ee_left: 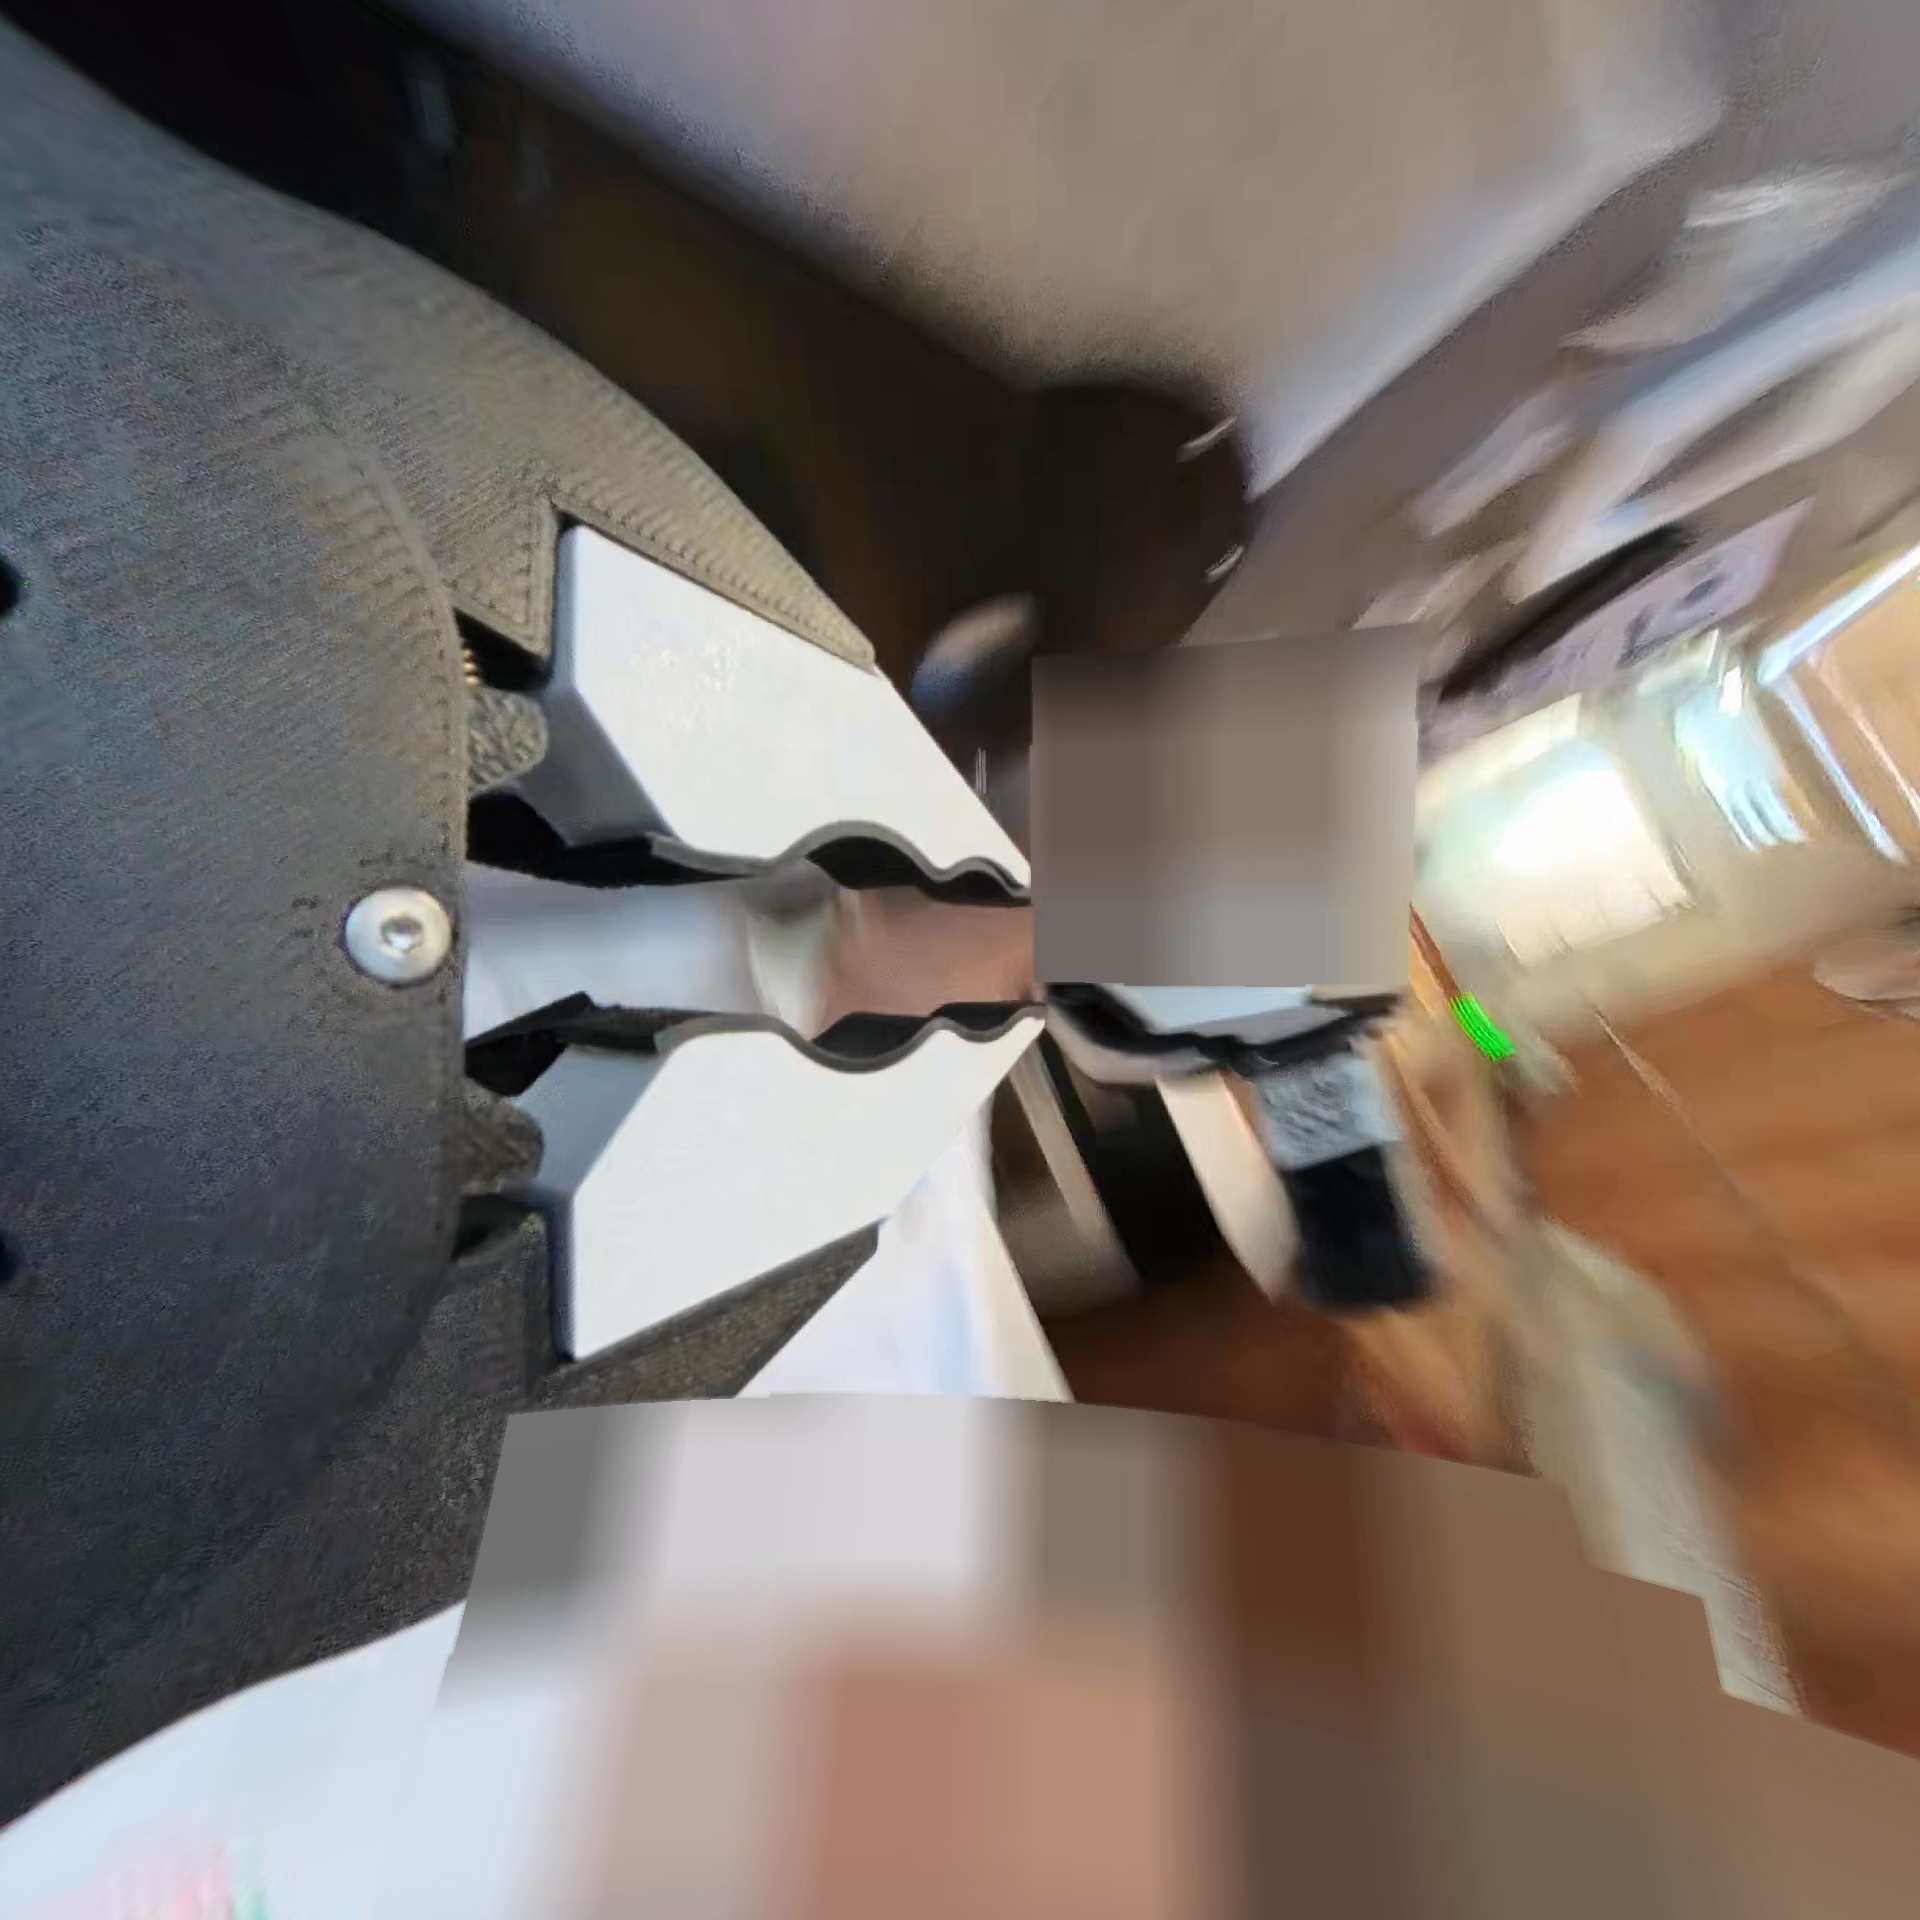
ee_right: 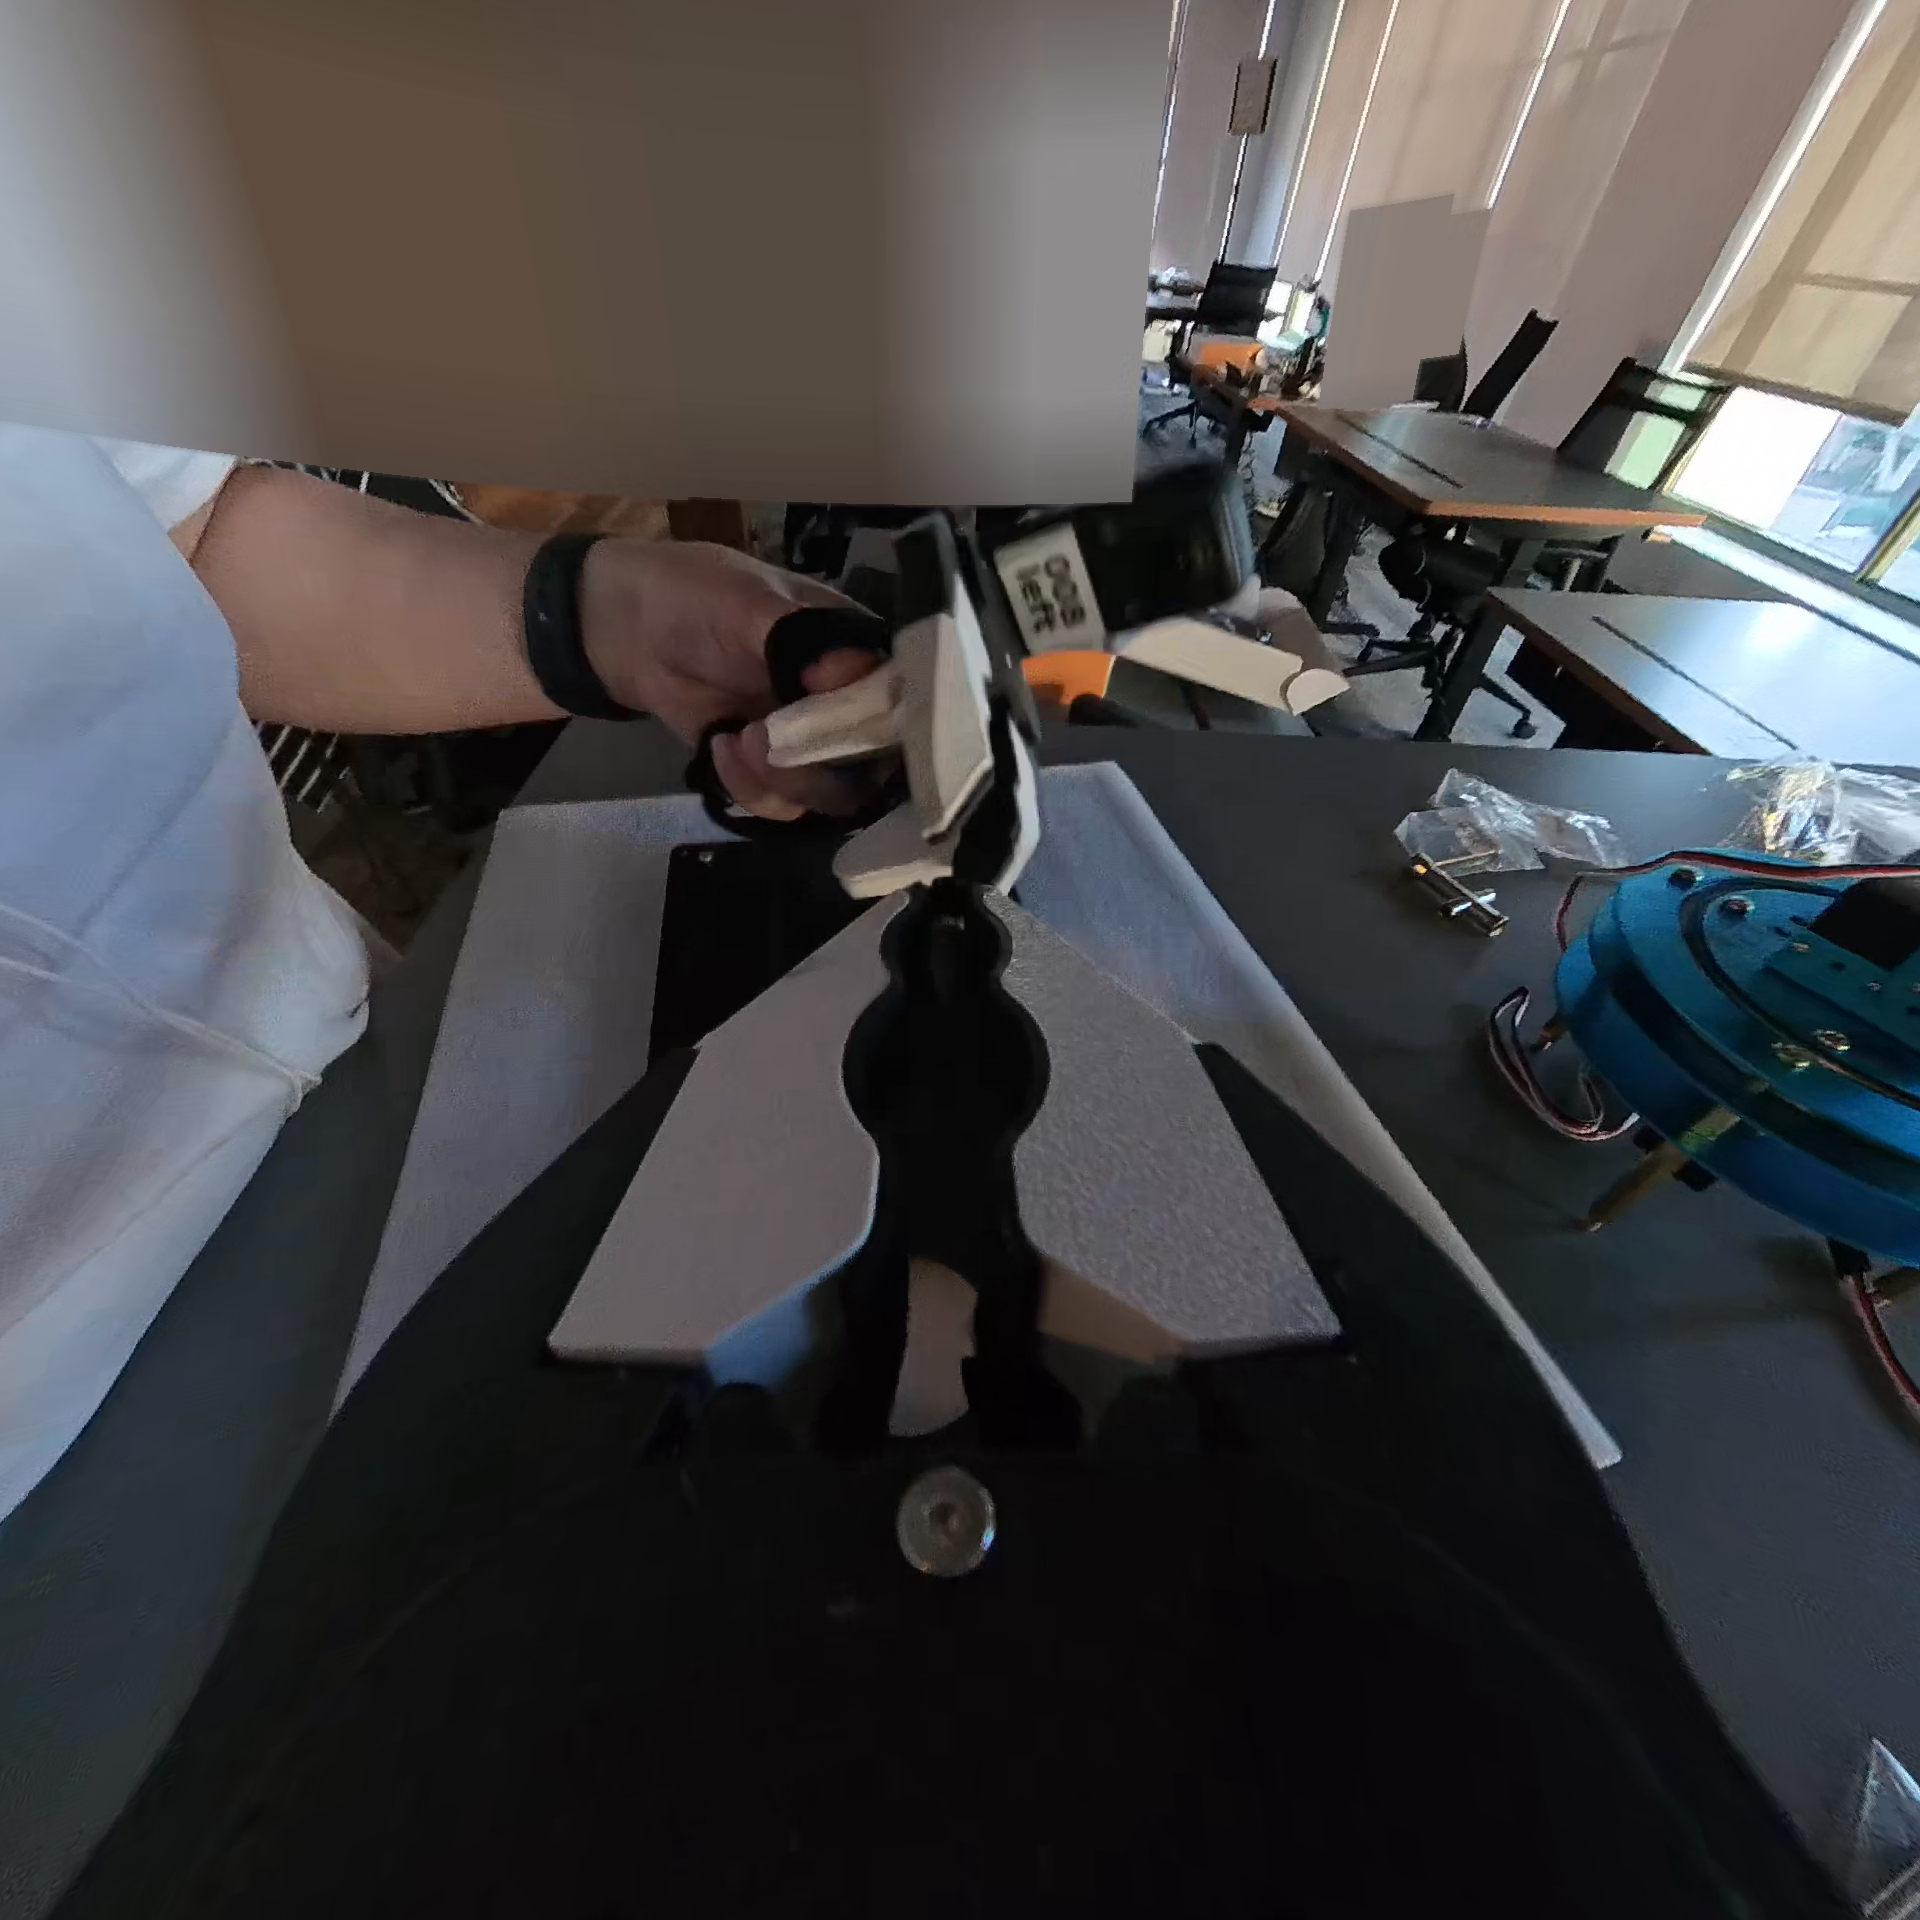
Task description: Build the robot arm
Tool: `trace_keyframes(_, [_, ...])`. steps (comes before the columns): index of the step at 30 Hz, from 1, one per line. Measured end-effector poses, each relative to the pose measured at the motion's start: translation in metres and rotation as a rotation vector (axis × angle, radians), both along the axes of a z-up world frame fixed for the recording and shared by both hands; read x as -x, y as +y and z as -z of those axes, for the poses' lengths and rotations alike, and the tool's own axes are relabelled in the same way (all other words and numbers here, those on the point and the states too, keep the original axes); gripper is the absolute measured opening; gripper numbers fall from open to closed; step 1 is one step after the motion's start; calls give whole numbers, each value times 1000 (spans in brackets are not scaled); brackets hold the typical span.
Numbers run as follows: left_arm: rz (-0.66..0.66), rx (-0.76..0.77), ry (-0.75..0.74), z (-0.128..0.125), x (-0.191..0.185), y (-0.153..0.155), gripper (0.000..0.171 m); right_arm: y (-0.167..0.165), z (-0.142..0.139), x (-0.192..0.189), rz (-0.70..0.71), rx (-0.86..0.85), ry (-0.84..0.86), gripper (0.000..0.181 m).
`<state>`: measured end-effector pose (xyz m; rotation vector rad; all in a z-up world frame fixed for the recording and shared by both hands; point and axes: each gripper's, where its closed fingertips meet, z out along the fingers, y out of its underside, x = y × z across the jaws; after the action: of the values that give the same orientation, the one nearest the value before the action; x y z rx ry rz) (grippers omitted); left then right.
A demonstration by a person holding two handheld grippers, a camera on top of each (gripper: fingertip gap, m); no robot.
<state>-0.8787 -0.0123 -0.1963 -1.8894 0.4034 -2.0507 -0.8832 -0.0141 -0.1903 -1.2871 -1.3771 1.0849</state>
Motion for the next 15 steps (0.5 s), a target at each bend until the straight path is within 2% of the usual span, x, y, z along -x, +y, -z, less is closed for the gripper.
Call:
trace_keyframes(4, [-38,-492,216,-14,12,-3,13,7,-10,-1,-4,148,71,3])
trace_keyframes(6, [-53,-592,269,-20,16,4,10,16,-9,2,-4,187,85,3])
trace_keyframes(9, [7,-505,352,-6,25,23,14,38,3,14,12,85,-23,4])
trace_keyframes(13, [58,-360,355,18,39,45,10,47,61,30,-149,83,-396,4])
trace_keyframes(15, [53,-333,399,35,47,53,9,51,79,33,-210,26,-481,4])
